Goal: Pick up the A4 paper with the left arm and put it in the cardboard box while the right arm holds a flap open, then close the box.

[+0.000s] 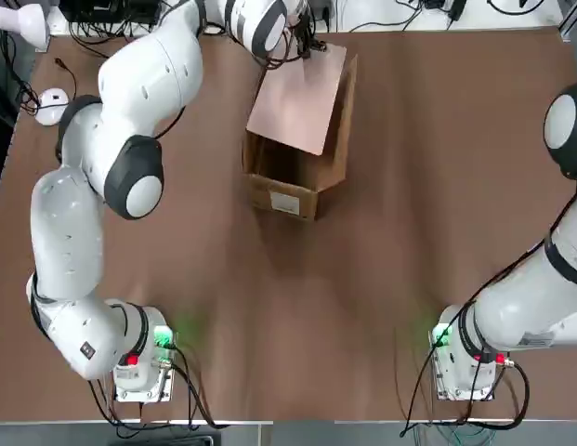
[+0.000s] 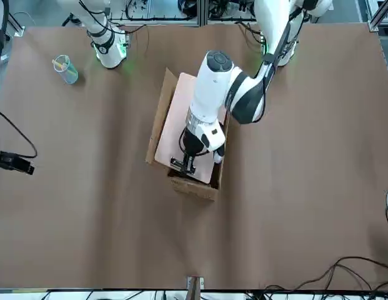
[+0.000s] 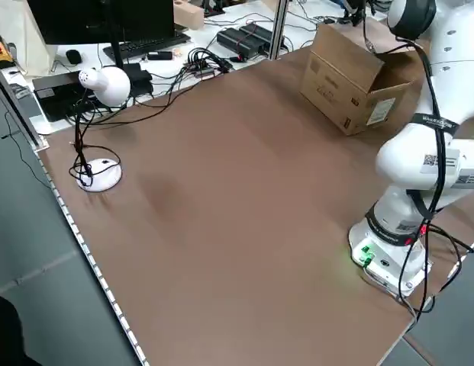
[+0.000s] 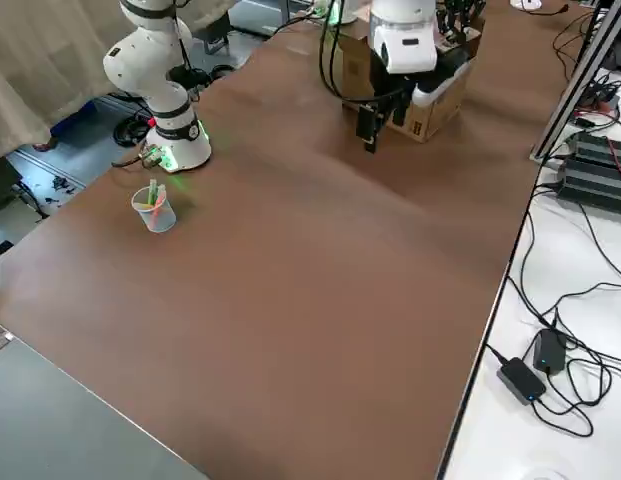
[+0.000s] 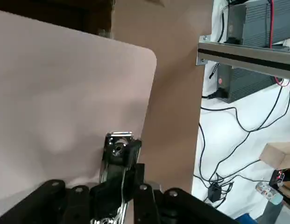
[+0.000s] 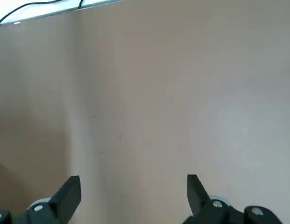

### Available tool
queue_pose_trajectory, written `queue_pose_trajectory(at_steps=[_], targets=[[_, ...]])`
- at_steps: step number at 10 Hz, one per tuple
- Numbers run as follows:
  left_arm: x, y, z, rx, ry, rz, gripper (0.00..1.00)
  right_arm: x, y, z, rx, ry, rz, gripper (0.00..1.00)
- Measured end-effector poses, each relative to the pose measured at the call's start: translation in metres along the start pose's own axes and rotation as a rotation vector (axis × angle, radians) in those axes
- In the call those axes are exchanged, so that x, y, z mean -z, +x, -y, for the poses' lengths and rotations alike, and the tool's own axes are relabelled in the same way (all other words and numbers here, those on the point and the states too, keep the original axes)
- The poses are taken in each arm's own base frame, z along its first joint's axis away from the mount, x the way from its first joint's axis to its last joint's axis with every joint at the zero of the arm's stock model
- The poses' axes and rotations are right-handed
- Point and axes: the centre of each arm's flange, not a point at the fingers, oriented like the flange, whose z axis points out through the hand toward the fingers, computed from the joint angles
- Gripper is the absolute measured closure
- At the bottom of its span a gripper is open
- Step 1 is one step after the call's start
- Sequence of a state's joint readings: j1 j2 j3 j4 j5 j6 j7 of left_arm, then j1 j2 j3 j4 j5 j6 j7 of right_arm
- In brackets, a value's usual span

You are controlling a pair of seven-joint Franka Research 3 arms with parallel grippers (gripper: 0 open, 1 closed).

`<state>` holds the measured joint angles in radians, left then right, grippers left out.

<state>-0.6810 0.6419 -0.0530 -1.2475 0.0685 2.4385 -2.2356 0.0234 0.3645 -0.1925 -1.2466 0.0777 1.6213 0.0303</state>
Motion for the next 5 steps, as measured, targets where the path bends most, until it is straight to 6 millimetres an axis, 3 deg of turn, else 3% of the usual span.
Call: queue_pose_trajectory(at_steps=[5], targets=[[-0.011,0.003,0.003,0.047,0.01,-0.008,0.97,0.046,-0.035,0.002,0.01,0.019,0.02,0.02]])
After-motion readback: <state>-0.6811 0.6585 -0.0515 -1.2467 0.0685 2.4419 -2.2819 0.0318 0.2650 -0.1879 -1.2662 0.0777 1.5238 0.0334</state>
